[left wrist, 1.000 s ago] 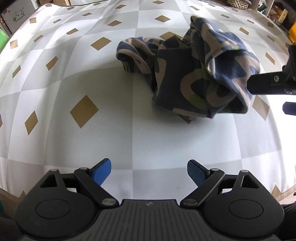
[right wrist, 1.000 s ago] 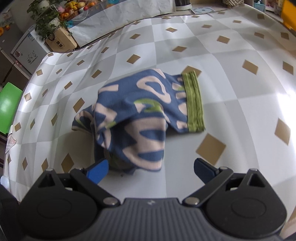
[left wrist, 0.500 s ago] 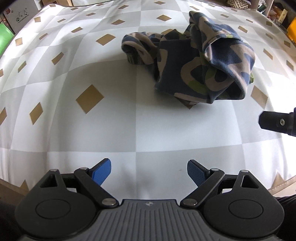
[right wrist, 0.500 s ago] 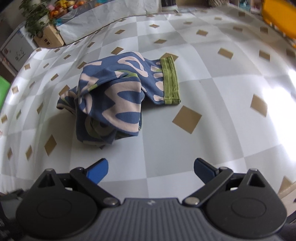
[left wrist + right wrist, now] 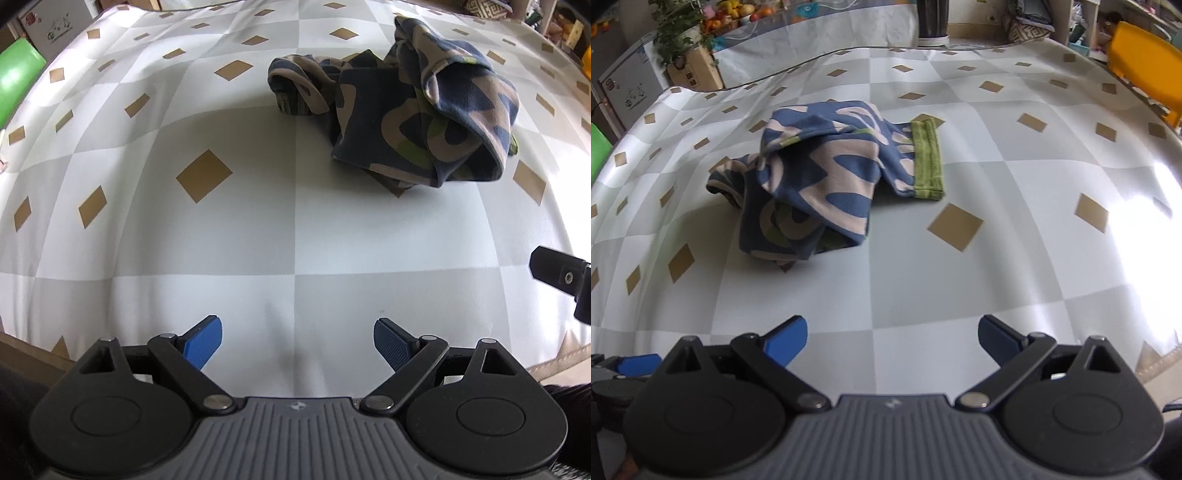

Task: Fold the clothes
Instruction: 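Release the pants and pull both tools back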

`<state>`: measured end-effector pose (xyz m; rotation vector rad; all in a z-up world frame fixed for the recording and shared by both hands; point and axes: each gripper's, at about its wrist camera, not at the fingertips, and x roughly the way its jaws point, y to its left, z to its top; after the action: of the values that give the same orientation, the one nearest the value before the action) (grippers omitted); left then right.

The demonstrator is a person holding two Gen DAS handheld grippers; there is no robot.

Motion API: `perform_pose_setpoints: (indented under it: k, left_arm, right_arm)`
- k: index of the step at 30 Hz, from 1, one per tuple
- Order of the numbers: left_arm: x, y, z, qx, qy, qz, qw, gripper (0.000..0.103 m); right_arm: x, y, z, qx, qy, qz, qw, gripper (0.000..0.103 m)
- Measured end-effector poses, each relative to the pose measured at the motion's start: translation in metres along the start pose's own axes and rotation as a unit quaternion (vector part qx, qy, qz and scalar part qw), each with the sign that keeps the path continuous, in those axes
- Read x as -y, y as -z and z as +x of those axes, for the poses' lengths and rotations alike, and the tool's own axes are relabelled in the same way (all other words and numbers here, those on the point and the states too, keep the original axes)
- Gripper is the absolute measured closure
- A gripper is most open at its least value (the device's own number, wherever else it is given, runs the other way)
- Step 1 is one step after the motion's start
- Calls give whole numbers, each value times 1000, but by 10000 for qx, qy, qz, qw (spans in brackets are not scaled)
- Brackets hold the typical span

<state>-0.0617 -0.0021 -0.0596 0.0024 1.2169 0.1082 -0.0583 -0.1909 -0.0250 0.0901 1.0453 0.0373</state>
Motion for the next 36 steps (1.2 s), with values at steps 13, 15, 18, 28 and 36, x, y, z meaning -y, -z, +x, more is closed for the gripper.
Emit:
perform_pose_setpoints:
  k: [13,15,18,28,36]
  left_arm:
    - [1,4,-13,136,250,120,9995,14]
    - [0,3,-15,161,267,109,9995,14]
    - [0,3,-20,260,323,115,9991,6]
    - [5,3,-25,380,284,296,9984,5]
    - [-3,6,-22,316,98,71,9994,5]
  right_arm:
    - [14,8,-6,-225,-47,299,9993,4]
    - [13,9,-6,-246,-31,288,9993,4]
    - [11,10,-7,-256,-44,215,9994,4]
    - [8,9,-9,-248,-112,269,9993,4]
    - [12,9,-11,-267,-189,409,9986,4]
